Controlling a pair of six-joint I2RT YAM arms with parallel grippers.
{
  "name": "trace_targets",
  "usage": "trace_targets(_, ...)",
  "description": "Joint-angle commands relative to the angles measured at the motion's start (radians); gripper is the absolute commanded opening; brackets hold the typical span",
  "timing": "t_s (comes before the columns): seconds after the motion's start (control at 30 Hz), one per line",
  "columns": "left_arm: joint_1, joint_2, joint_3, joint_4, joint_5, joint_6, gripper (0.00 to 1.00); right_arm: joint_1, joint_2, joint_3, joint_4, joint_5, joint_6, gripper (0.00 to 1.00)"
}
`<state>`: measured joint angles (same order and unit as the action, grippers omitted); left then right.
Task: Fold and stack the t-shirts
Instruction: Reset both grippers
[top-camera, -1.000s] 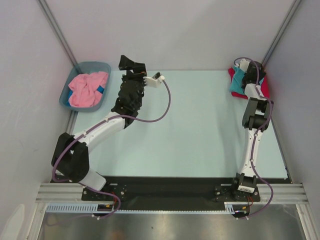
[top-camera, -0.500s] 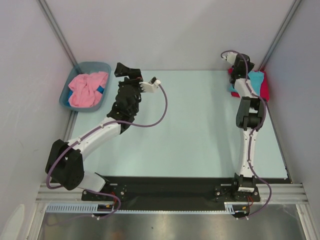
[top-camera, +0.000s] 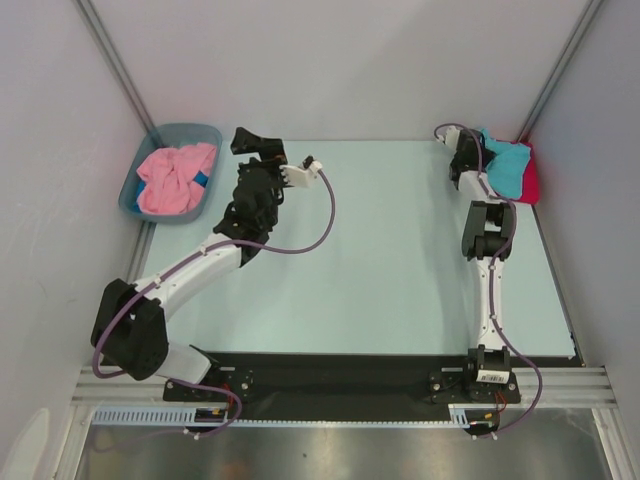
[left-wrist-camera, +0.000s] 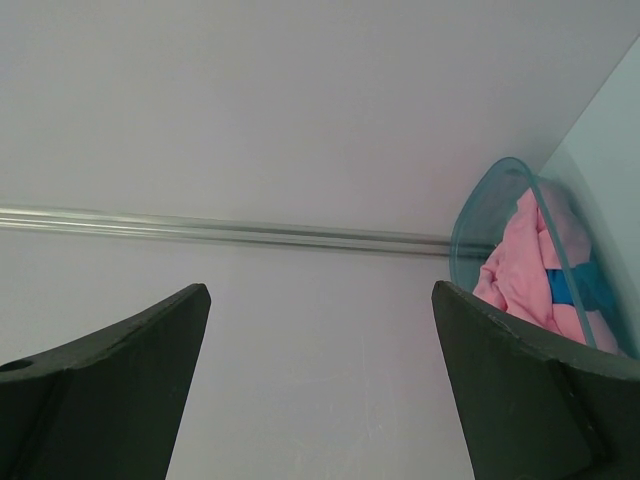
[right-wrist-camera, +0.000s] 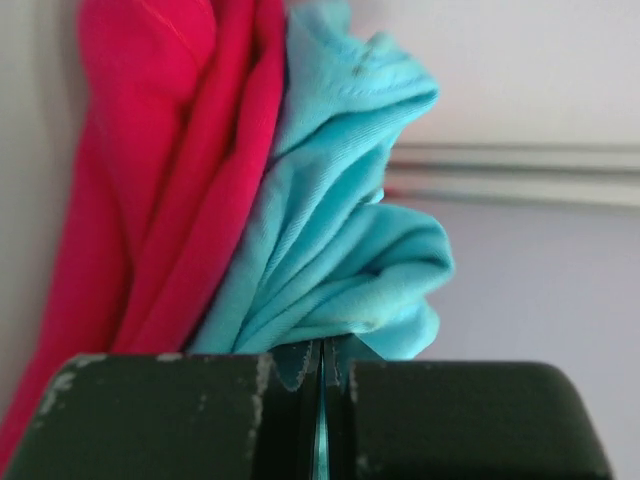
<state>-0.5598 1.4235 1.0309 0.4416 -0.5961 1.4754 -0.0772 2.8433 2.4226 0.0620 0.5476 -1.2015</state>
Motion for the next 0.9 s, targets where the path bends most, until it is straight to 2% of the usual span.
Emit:
trace_targets(0.0,-0.003,-0.026,0.066,-0.009,-0.005,-0.009,1.00,-0.079,0.036,0.018,-0.119,0.070,0.085,0.00)
trace_targets(0.27,-0.031,0.000,0.090,0.005,-0.034,-0.006,1.00,-0.137,0.016,0.024,-0.125,0.069,0.075,0.00)
trace_targets(0.47,-0.046,0.008,0.098,0.017,-0.042,0.000,1.00,-0.095,-0.051,0.007,-0.162,0.058,0.118,0.03)
trace_targets(0.5,-0.054,0.024,0.106,0.041,-0.039,0.012,1.00,-0.037,-0.174,-0.114,-0.127,0.001,0.163,0.29)
trace_targets(0.53,-0.057,0.025,0.106,0.042,-0.039,0.013,1.00,-0.036,-0.176,-0.115,-0.126,0.000,0.161,0.29)
trace_targets(0.6,-0.061,0.035,0.126,0.048,-0.037,0.017,1.00,-0.001,-0.266,-0.235,-0.084,-0.023,0.157,0.36)
trace_targets(0.63,-0.066,0.052,0.132,0.057,-0.039,0.025,1.00,0.008,-0.294,-0.265,-0.071,-0.031,0.158,0.37)
trace_targets(0.73,-0.072,0.071,0.162,0.080,-0.034,0.033,1.00,0.036,-0.354,-0.306,-0.088,-0.049,0.203,0.41)
trace_targets(0.77,-0.072,0.081,0.169,0.086,-0.033,0.039,1.00,0.042,-0.360,-0.306,-0.099,-0.048,0.224,0.45)
trace_targets(0.8,-0.074,0.087,0.184,0.086,-0.027,0.042,1.00,0.047,-0.384,-0.309,-0.120,-0.049,0.233,0.57)
trace_targets(0.87,-0.075,0.097,0.192,0.089,-0.018,0.056,1.00,0.050,-0.416,-0.310,-0.143,-0.063,0.287,0.72)
